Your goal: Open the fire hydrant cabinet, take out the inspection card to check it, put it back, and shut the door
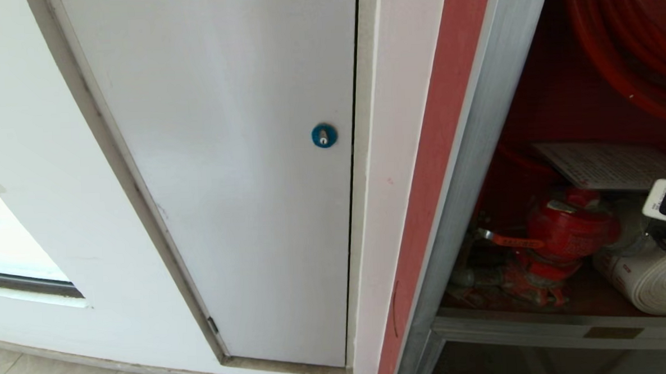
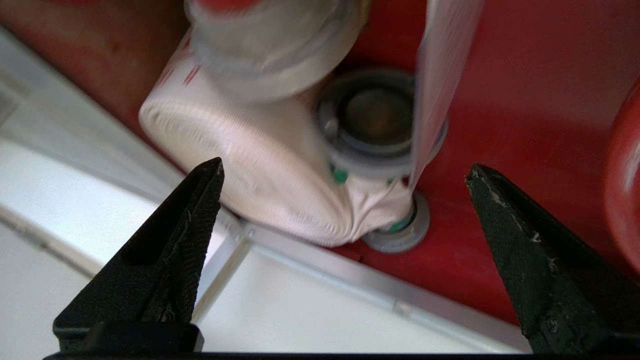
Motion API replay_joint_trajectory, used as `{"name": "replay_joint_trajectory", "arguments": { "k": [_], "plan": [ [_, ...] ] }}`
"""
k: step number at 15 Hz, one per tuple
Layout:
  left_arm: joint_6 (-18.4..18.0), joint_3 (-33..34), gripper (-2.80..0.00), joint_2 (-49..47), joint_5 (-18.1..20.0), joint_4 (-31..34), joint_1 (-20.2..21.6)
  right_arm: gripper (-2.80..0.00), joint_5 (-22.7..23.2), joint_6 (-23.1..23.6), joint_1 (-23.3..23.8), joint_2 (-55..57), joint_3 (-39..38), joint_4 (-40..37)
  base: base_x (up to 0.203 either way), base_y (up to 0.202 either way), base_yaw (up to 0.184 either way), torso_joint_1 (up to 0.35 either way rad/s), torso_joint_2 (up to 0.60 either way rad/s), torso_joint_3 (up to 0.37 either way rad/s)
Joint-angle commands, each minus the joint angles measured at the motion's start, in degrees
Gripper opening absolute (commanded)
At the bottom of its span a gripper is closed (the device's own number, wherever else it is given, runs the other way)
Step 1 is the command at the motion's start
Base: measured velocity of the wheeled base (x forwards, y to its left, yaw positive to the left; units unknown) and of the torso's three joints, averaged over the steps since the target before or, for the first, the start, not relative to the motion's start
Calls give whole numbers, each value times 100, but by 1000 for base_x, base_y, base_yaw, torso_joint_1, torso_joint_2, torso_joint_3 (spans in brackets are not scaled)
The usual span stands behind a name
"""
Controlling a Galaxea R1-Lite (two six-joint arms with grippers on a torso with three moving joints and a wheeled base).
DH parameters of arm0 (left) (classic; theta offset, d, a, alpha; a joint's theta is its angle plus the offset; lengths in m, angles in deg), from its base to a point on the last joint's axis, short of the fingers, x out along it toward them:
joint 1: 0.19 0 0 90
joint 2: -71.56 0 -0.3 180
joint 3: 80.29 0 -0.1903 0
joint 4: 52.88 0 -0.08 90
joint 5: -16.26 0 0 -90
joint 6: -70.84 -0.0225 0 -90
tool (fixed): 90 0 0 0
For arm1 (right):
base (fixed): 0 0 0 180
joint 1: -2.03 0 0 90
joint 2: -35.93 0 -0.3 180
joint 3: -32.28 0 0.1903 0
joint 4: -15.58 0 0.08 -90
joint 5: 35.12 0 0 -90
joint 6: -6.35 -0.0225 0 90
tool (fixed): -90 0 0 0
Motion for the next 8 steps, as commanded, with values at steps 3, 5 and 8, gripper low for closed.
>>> {"name": "replay_joint_trajectory", "arguments": {
  "k": [3, 5, 8],
  "plan": [
    [3, 0, -280, -5, 0, -1, -2, 0, 74, 37, 13, 376, 45, 310, 0, 0, 0, 0, 0, 0],
    [3, 0, -280, -5, 0, -1, -2, 0, 74, 37, 19, 487, 130, 320, 0, 0, 0, 0, 0, 0],
    [-3, 0, -280, -5, 0, -1, -2, 0, 83, 37, 74, 611, 285, 327, 0, 0, 0, 0, 0, 0]
  ]
}}
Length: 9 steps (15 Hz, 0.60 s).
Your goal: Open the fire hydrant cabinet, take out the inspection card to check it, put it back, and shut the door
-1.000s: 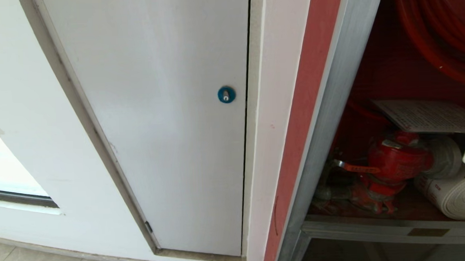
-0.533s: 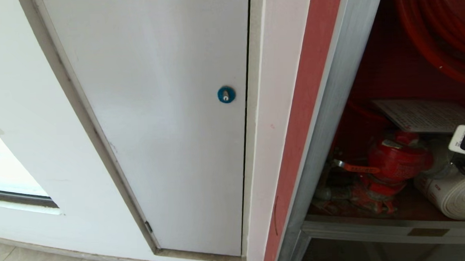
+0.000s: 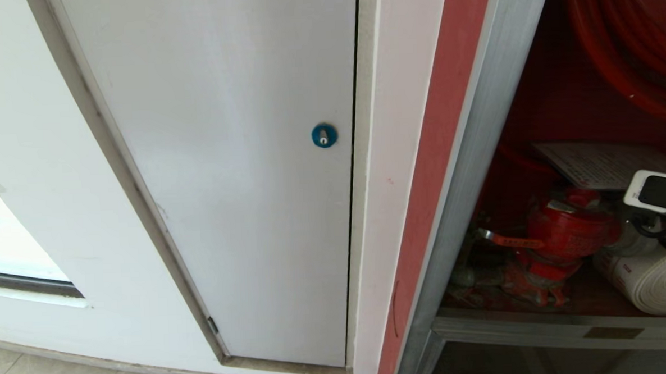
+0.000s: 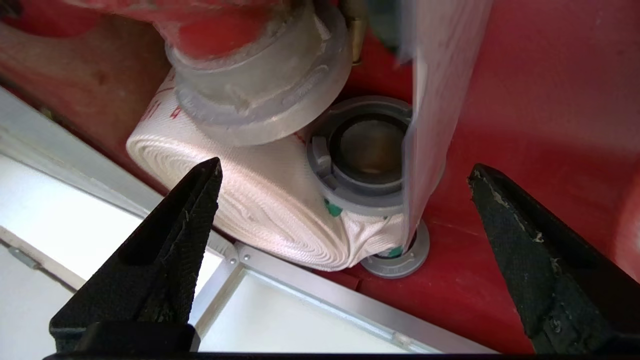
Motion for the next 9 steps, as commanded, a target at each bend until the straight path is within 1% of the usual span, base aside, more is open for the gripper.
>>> {"name": "replay_joint_trajectory", "arguments": {
  "k": [1, 2, 5, 9],
  "plan": [
    [-3, 0, -280, -5, 1, 2, -2, -220, -9, 42, 74, 138, 143, 10, 0, 0, 0, 0, 0, 0],
    [4, 0, -280, -5, 1, 2, -2, -280, -9, 42, 92, 169, 179, 19, 0, 0, 0, 0, 0, 0],
    [1, 0, -280, -5, 1, 2, -2, -280, 0, 42, 110, 196, 206, 20, 0, 0, 0, 0, 0, 0],
    [4, 0, -280, -5, 1, 2, -2, -280, 44, 40, 110, 275, 153, 371, 0, 0, 0, 0, 0, 0]
  ]
}}
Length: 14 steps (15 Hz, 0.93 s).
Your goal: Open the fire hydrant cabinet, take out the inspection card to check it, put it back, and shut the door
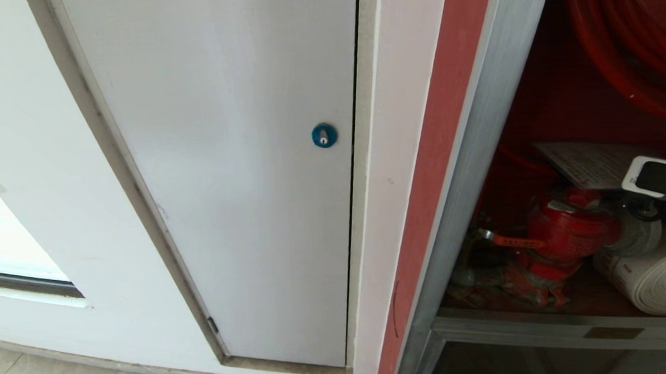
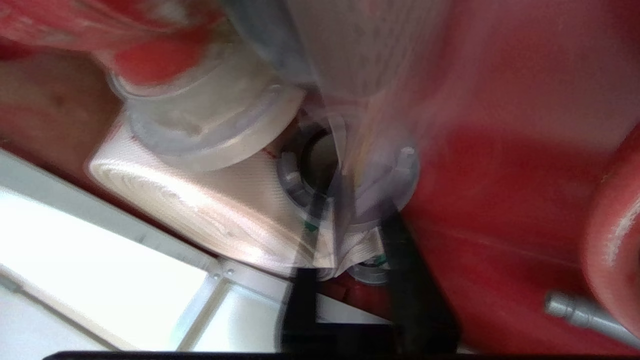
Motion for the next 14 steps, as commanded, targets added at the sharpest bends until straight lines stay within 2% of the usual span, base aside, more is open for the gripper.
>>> {"name": "replay_joint_trajectory", "arguments": {
  "k": [1, 8, 14],
  "plan": [
    [3, 0, -280, -5, 0, -1, 0, -280, -2, 42, 2, 29, -25, 16, 0, 0, 0, 0, 0, 0],
    [3, 0, -280, -5, 0, -1, 0, -280, -11, 41, 2, -328, -251, -10, 0, 0, 0, 0, 0, 0],
    [3, 0, -280, -5, 0, -1, 0, -280, -11, 59, -4, -1208, -705, -37, 0, 0, 0, 0, 0, 0]
  ]
}}
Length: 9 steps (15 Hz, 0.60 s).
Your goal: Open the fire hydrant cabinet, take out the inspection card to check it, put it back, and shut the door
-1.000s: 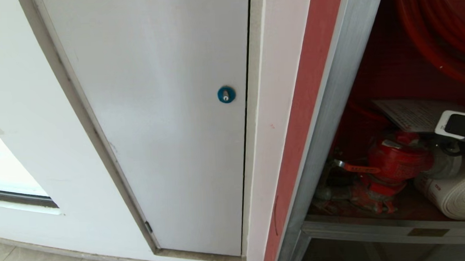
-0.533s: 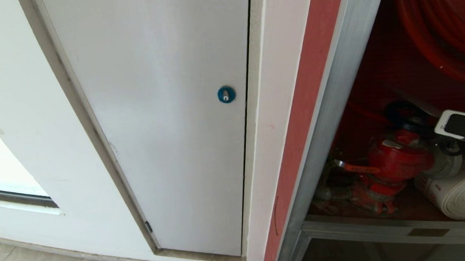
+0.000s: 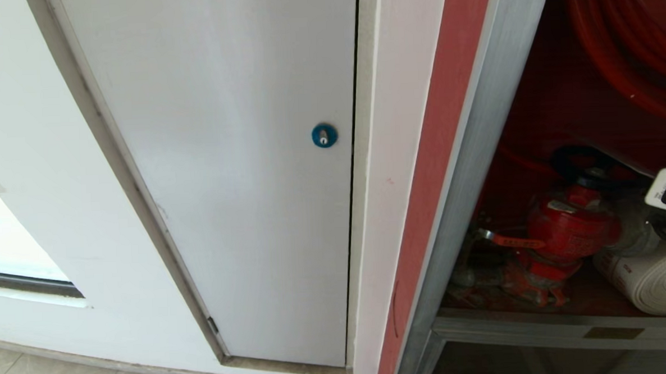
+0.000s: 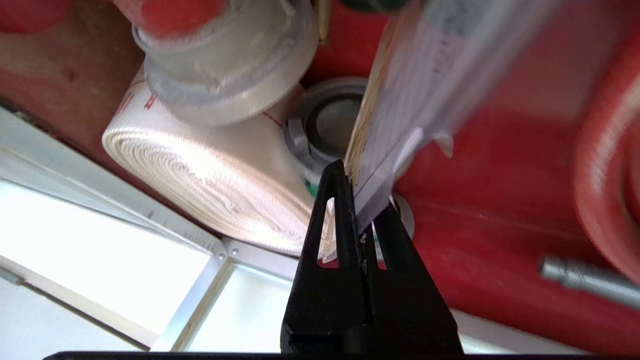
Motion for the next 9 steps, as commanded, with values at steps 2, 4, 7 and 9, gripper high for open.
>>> {"name": "replay_joint_trajectory", "arguments": {
  "k": [2, 4, 7, 9],
  "plan": [
    [-9, 0, -280, -5, 0, -1, 0, -280, 4, 42, -5, -823, -295, 2, 0, 0, 0, 0, 0, 0],
    [-3, 0, -280, -5, 0, -1, 0, -280, 135, 33, -5, -1270, -408, -118, 0, 0, 0, 0, 0, 0],
    [-8, 0, -280, -5, 0, -1, 0, -280, 531, 5, -5, -2059, -428, -808, 0, 0, 0, 0, 0, 0],
    [0, 0, -280, -5, 0, -1, 0, -280, 992, -215, -5, -2467, -442, -1135, 0, 0, 0, 0, 0, 0]
  ]
}}
